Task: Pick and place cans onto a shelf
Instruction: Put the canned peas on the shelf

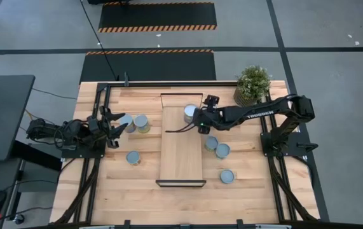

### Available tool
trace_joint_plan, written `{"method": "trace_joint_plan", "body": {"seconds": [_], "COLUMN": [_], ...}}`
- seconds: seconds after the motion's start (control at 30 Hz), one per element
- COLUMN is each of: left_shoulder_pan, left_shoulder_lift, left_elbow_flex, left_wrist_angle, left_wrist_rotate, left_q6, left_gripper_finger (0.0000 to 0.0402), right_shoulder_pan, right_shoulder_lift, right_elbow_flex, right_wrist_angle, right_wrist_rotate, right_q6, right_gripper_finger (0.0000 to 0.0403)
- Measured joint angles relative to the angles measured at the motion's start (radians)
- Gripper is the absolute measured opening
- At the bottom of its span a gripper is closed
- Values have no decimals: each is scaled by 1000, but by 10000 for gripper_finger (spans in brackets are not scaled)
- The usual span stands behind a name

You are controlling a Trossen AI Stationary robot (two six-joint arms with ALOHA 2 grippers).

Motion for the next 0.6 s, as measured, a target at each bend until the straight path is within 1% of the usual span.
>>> {"method": "trace_joint_plan", "body": {"seconds": [0.07, 0.2, 0.43, 0.5, 0.6], "left_shoulder_pan": [0, 0, 0, 0, 0], "left_shoulder_lift": [0, 0, 0, 0, 0], "left_elbow_flex": [0, 0, 0, 0, 0], "left_wrist_angle": [0, -5, -7, -7, -7], "left_wrist_rotate": [0, 0, 0, 0, 0], "left_q6": [0, -1, -21, -22, -27], "left_gripper_finger": [208, 208, 208, 208, 208], "right_shoulder_pan": [1, 22, 86, 95, 98], "right_shoulder_lift": [0, 0, 0, 0, 0], "right_elbow_flex": [0, 2, 82, 109, 135], "right_wrist_angle": [0, -8, -87, -86, -66], "right_wrist_rotate": [18, 2, -38, -60, -151], "right_q6": [-17, -21, 33, 26, -6], "right_gripper_finger": [363, 363, 363, 363, 363]}}
